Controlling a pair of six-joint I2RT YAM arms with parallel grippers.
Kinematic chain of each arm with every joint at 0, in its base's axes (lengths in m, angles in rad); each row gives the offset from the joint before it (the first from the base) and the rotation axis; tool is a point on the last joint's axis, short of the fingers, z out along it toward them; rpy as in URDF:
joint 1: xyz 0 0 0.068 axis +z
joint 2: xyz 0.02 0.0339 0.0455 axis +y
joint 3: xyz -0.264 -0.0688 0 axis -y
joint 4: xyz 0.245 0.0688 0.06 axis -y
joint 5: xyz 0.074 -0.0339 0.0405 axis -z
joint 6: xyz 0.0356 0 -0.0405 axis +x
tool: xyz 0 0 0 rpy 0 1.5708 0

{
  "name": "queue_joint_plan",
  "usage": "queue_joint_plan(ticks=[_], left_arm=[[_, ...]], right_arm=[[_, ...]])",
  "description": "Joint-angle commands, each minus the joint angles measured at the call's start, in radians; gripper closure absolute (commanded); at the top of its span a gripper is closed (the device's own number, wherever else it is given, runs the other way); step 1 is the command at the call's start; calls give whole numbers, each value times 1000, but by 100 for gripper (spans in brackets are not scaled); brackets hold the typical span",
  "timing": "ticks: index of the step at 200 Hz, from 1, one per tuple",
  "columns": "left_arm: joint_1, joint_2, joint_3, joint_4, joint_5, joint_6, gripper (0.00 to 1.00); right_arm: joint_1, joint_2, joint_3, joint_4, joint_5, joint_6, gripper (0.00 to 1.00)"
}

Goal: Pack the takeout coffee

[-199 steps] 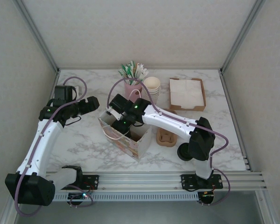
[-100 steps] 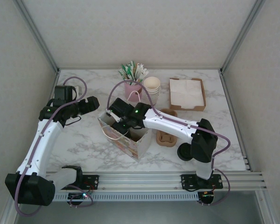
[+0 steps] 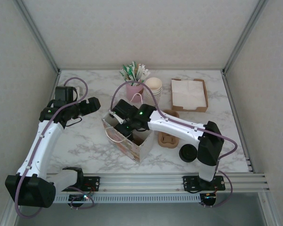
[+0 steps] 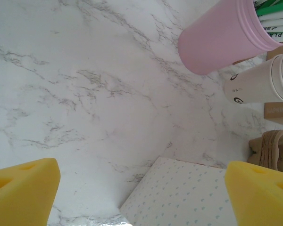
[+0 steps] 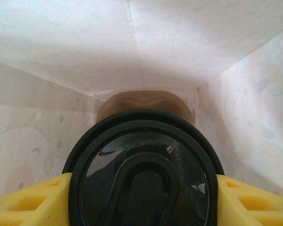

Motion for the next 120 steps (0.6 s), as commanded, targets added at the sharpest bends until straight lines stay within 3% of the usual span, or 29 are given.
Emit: queue_joint_plan(ticks=[1,120], left_arm=[[4,6,13,-12,25,-13,9],[3,11,10,-6,27,-24,9]], right_arm=[[13,-48,-21,15,6,12,43],[45,19,-162,20,67,40,43]])
